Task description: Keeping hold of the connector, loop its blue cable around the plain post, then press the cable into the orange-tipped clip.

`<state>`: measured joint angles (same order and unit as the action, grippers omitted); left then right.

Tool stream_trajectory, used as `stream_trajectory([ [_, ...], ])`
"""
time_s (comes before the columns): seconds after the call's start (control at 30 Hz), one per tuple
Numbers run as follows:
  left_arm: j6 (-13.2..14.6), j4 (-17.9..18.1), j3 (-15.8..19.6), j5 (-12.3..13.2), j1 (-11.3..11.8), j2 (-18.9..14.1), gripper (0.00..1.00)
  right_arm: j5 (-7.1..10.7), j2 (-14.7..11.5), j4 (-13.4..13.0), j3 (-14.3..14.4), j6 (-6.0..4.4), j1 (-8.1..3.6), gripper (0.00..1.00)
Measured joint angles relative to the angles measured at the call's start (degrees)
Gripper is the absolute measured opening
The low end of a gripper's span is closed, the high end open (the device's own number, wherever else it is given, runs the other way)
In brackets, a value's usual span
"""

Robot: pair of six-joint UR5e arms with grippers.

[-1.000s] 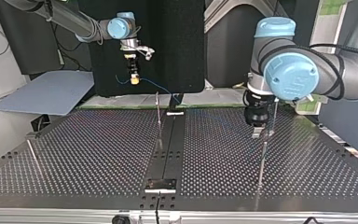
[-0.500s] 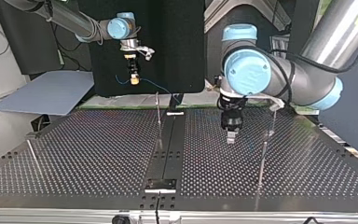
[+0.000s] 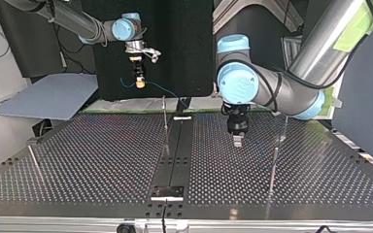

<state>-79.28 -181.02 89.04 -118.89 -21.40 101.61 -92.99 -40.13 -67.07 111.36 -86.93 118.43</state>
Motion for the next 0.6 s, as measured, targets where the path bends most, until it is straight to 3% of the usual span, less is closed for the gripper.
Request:
stream_trajectory([
  [0.27,2.92,3.05,-0.02,-3.85,-0.21,0.14,0.98,0.0,-0.02,0.0,0.02,-0.11,0.01,0.0],
  [0.6,8.18,3.5,-0.96,-5.31,-0.55,2.54,0.98,0.06,-0.01,0.08,0.03,-0.09,0.01,0.0],
])
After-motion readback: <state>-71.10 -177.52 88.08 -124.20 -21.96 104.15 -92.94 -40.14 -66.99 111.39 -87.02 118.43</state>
